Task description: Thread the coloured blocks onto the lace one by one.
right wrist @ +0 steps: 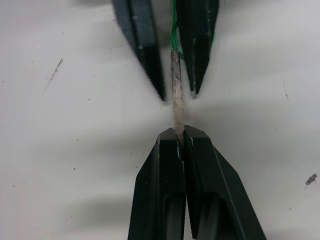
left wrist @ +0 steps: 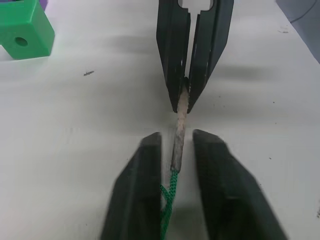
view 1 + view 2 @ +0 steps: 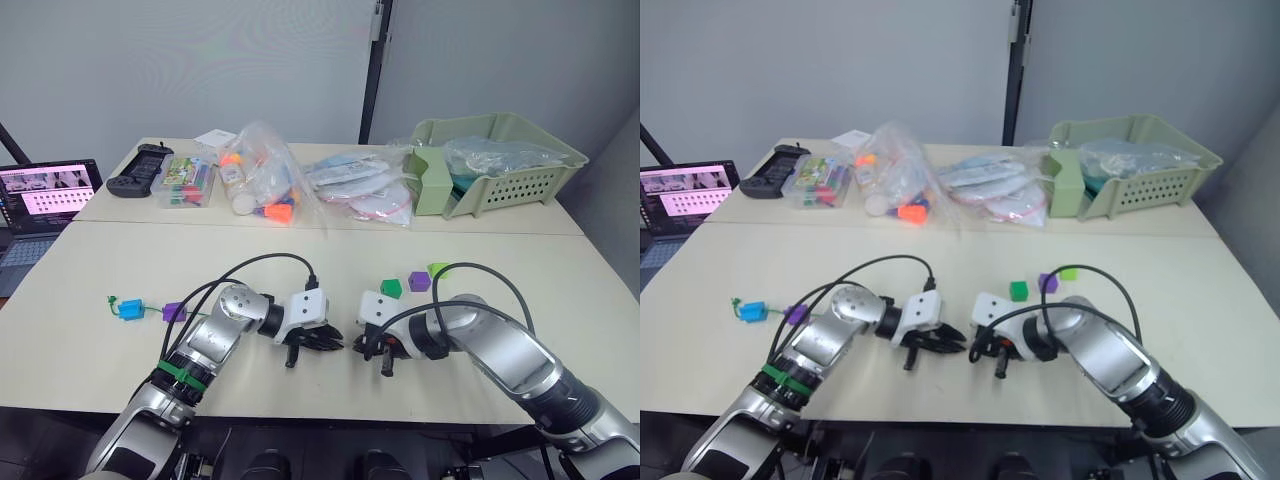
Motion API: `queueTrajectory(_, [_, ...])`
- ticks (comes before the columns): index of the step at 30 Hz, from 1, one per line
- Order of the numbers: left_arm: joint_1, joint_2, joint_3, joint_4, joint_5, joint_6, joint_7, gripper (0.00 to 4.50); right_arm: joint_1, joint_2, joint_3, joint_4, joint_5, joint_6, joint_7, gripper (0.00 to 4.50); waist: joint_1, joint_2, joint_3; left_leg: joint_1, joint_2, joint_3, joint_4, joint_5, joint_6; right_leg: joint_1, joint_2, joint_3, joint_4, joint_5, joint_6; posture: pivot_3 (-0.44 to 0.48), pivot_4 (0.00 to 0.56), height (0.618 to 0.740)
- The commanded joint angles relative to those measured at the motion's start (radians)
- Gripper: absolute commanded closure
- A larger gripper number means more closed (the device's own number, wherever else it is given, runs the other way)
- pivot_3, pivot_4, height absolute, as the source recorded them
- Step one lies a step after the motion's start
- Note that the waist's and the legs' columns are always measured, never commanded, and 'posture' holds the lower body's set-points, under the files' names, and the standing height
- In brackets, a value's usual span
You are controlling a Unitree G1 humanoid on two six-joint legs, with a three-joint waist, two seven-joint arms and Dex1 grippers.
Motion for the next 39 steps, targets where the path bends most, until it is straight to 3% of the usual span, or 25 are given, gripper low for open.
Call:
queueTrajectory(1, [-0.020, -0.004, 0.030, -0.017, -0.021, 0.006, 0.011, 4.47, -0.009, -0.009, -0.030, -0.032, 0.013, 0.003, 0.003, 4.50, 0.000, 0.000, 0.000, 0.000, 0.000, 0.000, 0.000, 0.000, 0.000, 0.000, 0.000, 0.000, 0.000, 0.000, 0.000, 0.000, 0.150, 0.740])
queueTrajectory(14, [-0.018, 0.003, 0.040, -0.036, -0.043, 0.033, 0.005, 4.47, 0.022, -0.018, -0.047, -0.052, 0.021, -0.024, 0.005, 4.50, 0.000, 0.000, 0.000, 0.000, 0.000, 0.000, 0.000, 0.000, 0.000, 0.000, 0.000, 0.000, 0.000, 0.000, 0.000, 0.000, 0.150, 0.740])
queueTrajectory(20, [-0.013, 0.022, 0.041, -0.044, -0.044, 0.033, -0.003, 4.50, 0.130, 0.015, -0.258, -0.165, 0.104, 0.040, -0.080, 2.45, 0.000, 0.000, 0.000, 0.000, 0.000, -0.001, 0.000, 0.000, 0.000, 0.000, 0.000, 0.000, 0.000, 0.000, 0.000, 0.000, 0.150, 0.740])
queueTrajectory(23, [-0.006, 0.033, 0.042, -0.063, -0.048, 0.038, -0.004, 4.50, 0.246, 0.045, -0.463, -0.232, 0.149, 0.113, -0.158, 1.46, 0.007, 0.000, 0.000, 0.000, 0.000, -0.002, 0.000, 0.000, 0.000, 0.000, 0.000, 0.000, 0.000, 0.000, 0.000, 0.000, 0.150, 0.740])
queueTrajectory(25, [-0.004, 0.038, 0.046, -0.077, -0.052, 0.045, -0.003, 4.50, 0.331, 0.124, -0.624, -0.262, 0.143, 0.149, -0.266, 0.76, 0.011, 0.000, 0.000, 0.000, -0.001, -0.002, 0.000, 0.000, 0.000, 0.001, 0.000, 0.000, 0.000, 0.000, 0.000, 0.000, 0.150, 0.740])
queueTrajectory(27, [-0.002, 0.043, 0.048, -0.086, -0.055, 0.052, -0.003, 4.50, 0.381, 0.187, -0.704, -0.282, 0.119, 0.160, -0.362, 0.10, 0.011, 0.000, 0.000, 0.000, -0.001, -0.002, 0.000, 0.000, 0.000, 0.001, -0.001, 0.000, 0.000, 0.000, 0.000, 0.000, 0.150, 0.740])
queueTrajectory(35, [0.014, 0.049, 0.049, -0.105, -0.053, 0.061, 0.007, 4.50, 0.354, 0.406, -0.746, -0.183, -0.042, 0.064, -0.740, 0.10, -0.010, 0.000, 0.000, 0.002, 0.000, -0.001, -0.002, 0.000, 0.000, 0.000, 0.001, 0.001, 0.001, 0.000, 0.000, 0.000, 0.150, 0.740])
queueTrajectory(39, [0.024, 0.044, 0.046, -0.119, -0.053, 0.070, 0.017, 4.50, 0.267, 0.411, -0.757, -0.034, -0.059, -0.005, -0.782, 0.10, -0.008, 0.000, 0.000, 0.002, 0.000, 0.000, -0.002, 0.000, 0.000, 0.000, 0.001, 0.001, 0.001, 0.000, 0.000, 0.000, 0.150, 0.740])
